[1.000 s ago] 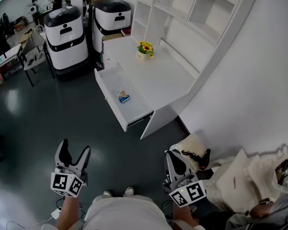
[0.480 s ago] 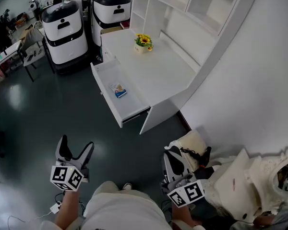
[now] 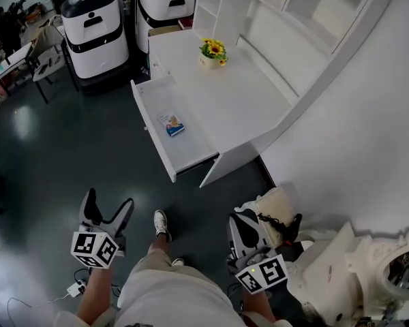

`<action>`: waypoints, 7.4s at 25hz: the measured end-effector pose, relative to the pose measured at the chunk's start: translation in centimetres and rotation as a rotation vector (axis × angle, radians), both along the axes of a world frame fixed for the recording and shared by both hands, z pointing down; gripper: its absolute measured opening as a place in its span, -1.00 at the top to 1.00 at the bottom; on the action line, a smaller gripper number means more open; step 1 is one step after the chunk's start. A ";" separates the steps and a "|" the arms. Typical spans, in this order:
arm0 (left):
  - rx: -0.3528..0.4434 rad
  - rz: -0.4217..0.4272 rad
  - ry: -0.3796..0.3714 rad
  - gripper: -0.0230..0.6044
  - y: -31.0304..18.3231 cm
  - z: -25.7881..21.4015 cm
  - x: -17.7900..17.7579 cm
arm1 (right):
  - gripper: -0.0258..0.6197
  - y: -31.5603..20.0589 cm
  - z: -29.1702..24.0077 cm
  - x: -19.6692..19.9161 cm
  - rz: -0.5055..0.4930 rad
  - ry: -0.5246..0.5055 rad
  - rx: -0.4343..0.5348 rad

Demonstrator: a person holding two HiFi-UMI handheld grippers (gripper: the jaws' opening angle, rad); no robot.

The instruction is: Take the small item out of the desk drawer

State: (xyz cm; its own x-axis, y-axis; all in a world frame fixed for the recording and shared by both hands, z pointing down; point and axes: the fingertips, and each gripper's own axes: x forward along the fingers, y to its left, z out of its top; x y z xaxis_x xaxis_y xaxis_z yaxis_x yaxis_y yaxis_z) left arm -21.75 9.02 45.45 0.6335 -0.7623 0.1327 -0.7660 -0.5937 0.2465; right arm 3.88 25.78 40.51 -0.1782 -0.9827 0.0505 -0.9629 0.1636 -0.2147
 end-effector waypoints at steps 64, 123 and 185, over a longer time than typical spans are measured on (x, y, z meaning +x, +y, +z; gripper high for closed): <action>-0.550 -0.296 -0.331 -0.75 -38.7 31.8 30.0 | 0.89 -35.1 8.2 22.9 -0.186 -0.004 -0.289; -0.559 -0.113 -0.404 -0.58 -40.0 32.4 30.4 | 0.89 -31.5 8.3 19.5 -0.191 0.012 -0.301; 0.172 -0.235 0.026 -0.55 -35.5 -9.8 5.1 | 0.89 -39.9 -3.4 9.0 -0.230 0.091 0.052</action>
State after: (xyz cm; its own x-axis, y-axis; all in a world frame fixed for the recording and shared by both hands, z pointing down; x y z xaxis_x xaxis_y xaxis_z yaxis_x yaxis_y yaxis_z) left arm -16.64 -26.43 35.64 0.4380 -0.8986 -0.0250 -0.8825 -0.4351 0.1787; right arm 12.87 -14.08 37.11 -0.3942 -0.9186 0.0271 -0.9142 0.3889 -0.1142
